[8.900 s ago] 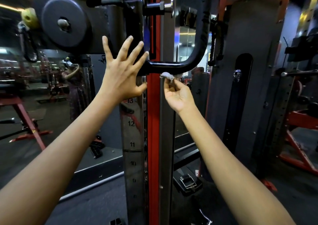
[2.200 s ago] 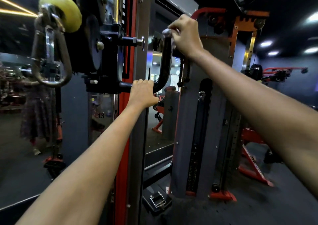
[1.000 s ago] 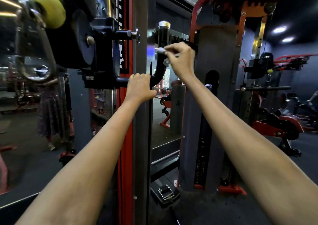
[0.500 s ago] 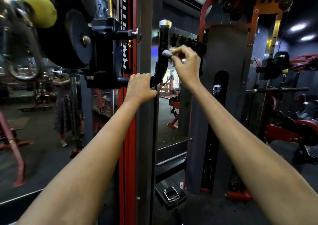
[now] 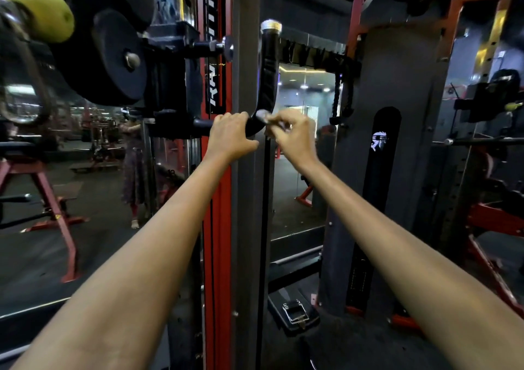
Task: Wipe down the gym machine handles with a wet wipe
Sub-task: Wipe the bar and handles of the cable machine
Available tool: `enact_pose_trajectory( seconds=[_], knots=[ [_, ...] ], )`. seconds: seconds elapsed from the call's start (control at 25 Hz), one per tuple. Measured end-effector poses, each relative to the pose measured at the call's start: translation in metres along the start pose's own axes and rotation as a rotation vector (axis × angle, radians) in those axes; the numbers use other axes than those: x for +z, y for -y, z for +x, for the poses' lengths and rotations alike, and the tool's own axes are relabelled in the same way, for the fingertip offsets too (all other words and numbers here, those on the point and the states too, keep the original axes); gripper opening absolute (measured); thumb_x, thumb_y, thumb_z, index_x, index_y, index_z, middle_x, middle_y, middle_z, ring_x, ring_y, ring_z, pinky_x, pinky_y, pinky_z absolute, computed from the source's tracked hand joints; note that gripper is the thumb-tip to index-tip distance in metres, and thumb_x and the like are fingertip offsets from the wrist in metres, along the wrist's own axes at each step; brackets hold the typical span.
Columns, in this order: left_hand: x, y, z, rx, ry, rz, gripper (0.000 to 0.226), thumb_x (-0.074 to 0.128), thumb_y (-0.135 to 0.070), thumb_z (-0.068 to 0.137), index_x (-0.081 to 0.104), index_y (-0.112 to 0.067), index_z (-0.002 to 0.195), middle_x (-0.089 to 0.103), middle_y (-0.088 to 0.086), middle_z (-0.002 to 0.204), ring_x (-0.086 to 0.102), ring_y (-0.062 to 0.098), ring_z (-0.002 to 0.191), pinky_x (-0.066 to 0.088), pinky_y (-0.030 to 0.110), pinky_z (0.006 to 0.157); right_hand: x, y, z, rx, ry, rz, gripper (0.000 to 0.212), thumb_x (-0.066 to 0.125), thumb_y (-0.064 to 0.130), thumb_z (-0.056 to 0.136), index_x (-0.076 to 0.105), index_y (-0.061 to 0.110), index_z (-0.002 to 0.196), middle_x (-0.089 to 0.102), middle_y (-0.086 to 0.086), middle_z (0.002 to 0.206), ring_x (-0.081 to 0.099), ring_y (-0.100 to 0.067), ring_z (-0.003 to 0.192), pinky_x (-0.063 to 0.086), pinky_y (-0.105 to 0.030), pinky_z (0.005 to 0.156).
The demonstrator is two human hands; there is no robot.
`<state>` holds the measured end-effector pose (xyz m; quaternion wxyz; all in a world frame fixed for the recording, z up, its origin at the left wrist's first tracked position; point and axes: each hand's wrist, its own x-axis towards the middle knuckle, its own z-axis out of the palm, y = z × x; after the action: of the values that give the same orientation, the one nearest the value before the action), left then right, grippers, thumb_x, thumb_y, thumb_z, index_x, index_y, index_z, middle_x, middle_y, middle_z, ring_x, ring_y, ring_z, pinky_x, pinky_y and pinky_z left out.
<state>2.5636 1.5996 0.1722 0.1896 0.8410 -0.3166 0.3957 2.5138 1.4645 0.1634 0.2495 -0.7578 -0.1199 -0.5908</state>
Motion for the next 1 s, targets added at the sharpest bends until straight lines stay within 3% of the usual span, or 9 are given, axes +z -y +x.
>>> enact_pose_trajectory(
  seconds=[0.08,0.28,0.4,0.48,0.56,0.72,0.8,0.92,1.0],
  knots=[
    [0.0,0.0,-0.001,-0.011,-0.004,-0.004,0.042,0.064,-0.029,0.079,0.054,-0.005,0.112,0.06,0.014,0.11,0.051,0.031,0.107,0.031,0.036,0.093,-0.008,0.001,-0.008,-0.005,0.054,0.03,0.01,0.071,0.004,0.075,0.075,0.005,0.084,0.068,-0.011,0.073,0.059,-0.014,0.065,0.04,-0.009,0.058],
    [0.002,-0.003,-0.003,-0.028,-0.03,-0.009,0.037,0.065,-0.029,0.077,0.056,-0.007,0.105,0.062,0.01,0.104,0.052,0.03,0.102,0.033,0.036,0.093,-0.011,0.019,0.033,-0.043,-0.226,0.039,0.014,0.067,0.004,0.075,0.075,0.007,0.086,0.067,-0.006,0.078,0.054,-0.008,0.07,0.037,-0.006,0.063],
    [0.002,-0.003,-0.003,-0.023,-0.037,-0.012,0.036,0.065,-0.028,0.076,0.056,-0.007,0.104,0.062,0.011,0.101,0.052,0.031,0.1,0.032,0.036,0.091,0.01,0.018,0.009,-0.152,-0.192,-0.05,0.016,0.061,-0.006,0.073,0.072,0.003,0.08,0.06,-0.012,0.076,0.056,-0.015,0.07,0.042,-0.017,0.063],
    [0.002,-0.001,-0.003,-0.011,-0.035,-0.024,0.037,0.064,-0.028,0.075,0.056,-0.007,0.106,0.062,0.011,0.102,0.052,0.031,0.101,0.032,0.036,0.091,0.012,0.01,-0.01,-0.178,-0.152,-0.04,0.016,0.063,-0.009,0.071,0.072,0.001,0.081,0.059,-0.014,0.074,0.052,-0.011,0.069,0.037,-0.005,0.066],
    [0.002,0.0,-0.004,0.003,-0.036,-0.033,0.033,0.065,-0.027,0.075,0.056,-0.008,0.1,0.061,0.011,0.099,0.052,0.03,0.099,0.032,0.035,0.09,0.003,0.007,-0.012,-0.144,-0.126,0.003,0.015,0.066,-0.007,0.071,0.072,0.001,0.082,0.061,-0.013,0.073,0.049,-0.008,0.066,0.035,-0.002,0.061],
    [0.002,0.0,-0.003,-0.006,-0.048,-0.036,0.034,0.066,-0.03,0.076,0.056,-0.009,0.102,0.061,0.009,0.1,0.052,0.028,0.101,0.031,0.034,0.093,-0.008,0.011,0.024,-0.028,-0.29,0.041,0.015,0.066,-0.001,0.075,0.073,0.008,0.085,0.062,-0.004,0.077,0.048,0.003,0.064,0.037,-0.007,0.059],
    [0.005,-0.002,-0.002,-0.005,-0.062,-0.022,0.034,0.064,-0.03,0.077,0.056,-0.009,0.102,0.061,0.009,0.1,0.052,0.028,0.101,0.031,0.033,0.092,-0.004,0.013,0.017,-0.026,-0.233,0.0,0.013,0.065,-0.002,0.075,0.072,0.006,0.083,0.063,-0.005,0.078,0.049,0.003,0.066,0.037,-0.007,0.06],
    [0.006,-0.001,-0.002,-0.002,-0.085,-0.016,0.03,0.064,-0.03,0.077,0.054,-0.009,0.097,0.061,0.01,0.097,0.052,0.029,0.099,0.031,0.033,0.089,-0.006,0.005,-0.01,-0.02,0.013,0.009,0.014,0.065,-0.003,0.075,0.073,0.004,0.085,0.068,-0.01,0.08,0.054,-0.002,0.067,0.043,-0.009,0.063],
    [0.006,-0.001,-0.003,-0.005,-0.088,-0.033,0.031,0.065,-0.031,0.078,0.055,-0.009,0.098,0.059,0.008,0.094,0.053,0.028,0.099,0.031,0.033,0.091,-0.015,0.003,-0.001,0.03,0.003,0.054,0.014,0.067,0.003,0.077,0.074,0.009,0.088,0.07,-0.007,0.083,0.062,-0.008,0.071,0.052,-0.021,0.068]
  ],
)
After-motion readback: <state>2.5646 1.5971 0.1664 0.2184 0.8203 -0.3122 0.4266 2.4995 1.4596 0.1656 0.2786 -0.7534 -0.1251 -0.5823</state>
